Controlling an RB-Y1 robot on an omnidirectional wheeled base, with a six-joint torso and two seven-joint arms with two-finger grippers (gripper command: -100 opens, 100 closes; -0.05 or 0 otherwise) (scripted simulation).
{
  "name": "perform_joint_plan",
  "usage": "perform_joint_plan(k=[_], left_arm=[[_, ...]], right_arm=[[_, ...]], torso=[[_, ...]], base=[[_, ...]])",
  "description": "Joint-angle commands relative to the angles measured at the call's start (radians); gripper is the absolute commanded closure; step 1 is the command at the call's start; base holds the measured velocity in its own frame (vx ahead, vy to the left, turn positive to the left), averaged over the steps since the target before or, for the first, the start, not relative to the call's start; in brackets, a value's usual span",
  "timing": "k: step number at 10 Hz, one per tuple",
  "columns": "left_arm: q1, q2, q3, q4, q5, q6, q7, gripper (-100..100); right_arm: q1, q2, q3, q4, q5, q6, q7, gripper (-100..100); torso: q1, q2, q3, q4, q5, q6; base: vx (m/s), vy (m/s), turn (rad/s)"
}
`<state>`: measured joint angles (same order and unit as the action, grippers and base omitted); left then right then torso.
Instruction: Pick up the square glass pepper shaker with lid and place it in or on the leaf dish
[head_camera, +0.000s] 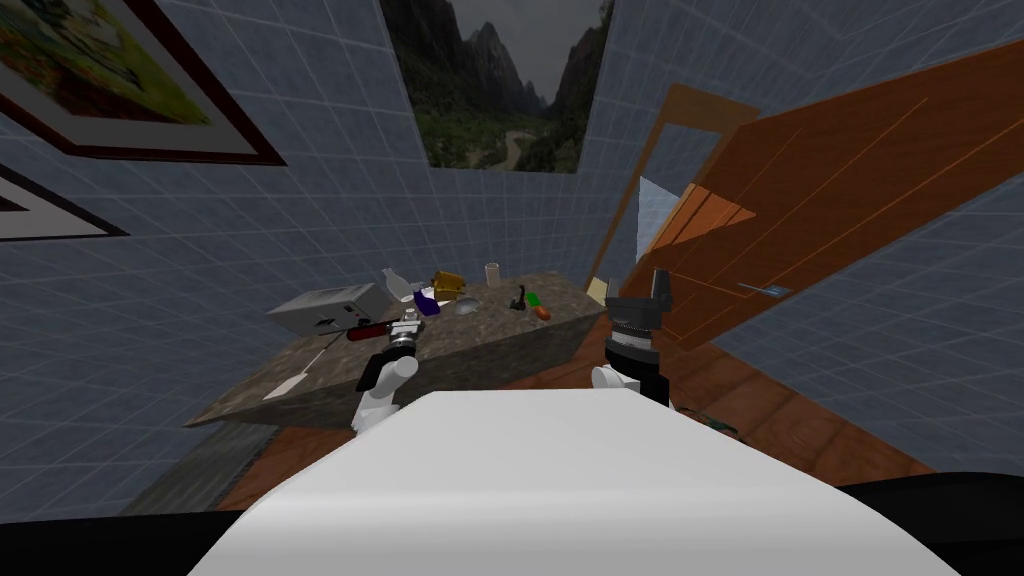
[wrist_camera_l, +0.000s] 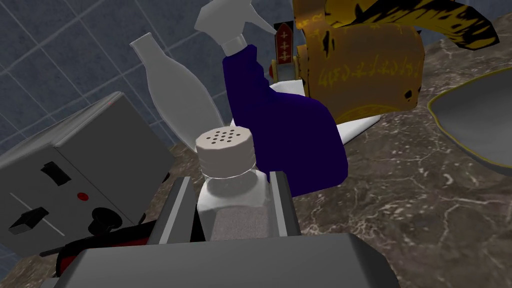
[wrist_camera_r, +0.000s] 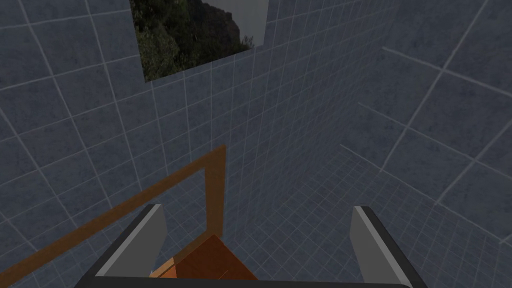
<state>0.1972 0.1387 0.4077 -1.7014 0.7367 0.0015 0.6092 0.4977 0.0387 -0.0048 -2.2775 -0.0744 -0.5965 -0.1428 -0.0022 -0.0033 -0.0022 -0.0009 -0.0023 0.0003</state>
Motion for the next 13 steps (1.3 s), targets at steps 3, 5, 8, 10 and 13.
perform_joint_plan(k=[3, 5, 8, 10, 13], left_arm=[[-0.079, 0.025, 0.033, 0.072, -0.001, -0.030, -0.028, 100], [-0.112, 0.026, 0.044, 0.103, -0.002, -0.042, -0.043, 100], [-0.180, -0.005, 0.062, 0.166, -0.004, -0.067, -0.082, 100], [-0.212, -0.040, 0.069, 0.196, -0.006, -0.079, -0.103, 100], [-0.248, -0.115, 0.078, 0.229, -0.007, -0.092, -0.126, 100]], right_arm=[[0.000, 0.000, 0.000, 0.000, 0.000, 0.000, 0.000, 0], [0.000, 0.000, 0.000, 0.000, 0.000, 0.000, 0.000, 0], [0.000, 0.000, 0.000, 0.000, 0.000, 0.000, 0.000, 0], [0.000, 0.000, 0.000, 0.000, 0.000, 0.000, 0.000, 0], [0.000, 0.000, 0.000, 0.000, 0.000, 0.000, 0.000, 0]], torso=[[0.000, 0.000, 0.000, 0.000, 0.000, 0.000], [-0.001, -0.001, -0.001, 0.000, 0.000, 0.002], [0.000, -0.002, -0.001, -0.001, 0.001, 0.003], [0.001, -0.001, -0.001, -0.001, 0.002, 0.002], [0.002, -0.001, -0.001, -0.001, 0.003, 0.003]], base=[[0.002, -0.038, -0.174], [0.005, -0.032, -0.176], [0.009, -0.023, -0.210], [0.010, -0.016, -0.157], [0.008, -0.007, -0.137]])
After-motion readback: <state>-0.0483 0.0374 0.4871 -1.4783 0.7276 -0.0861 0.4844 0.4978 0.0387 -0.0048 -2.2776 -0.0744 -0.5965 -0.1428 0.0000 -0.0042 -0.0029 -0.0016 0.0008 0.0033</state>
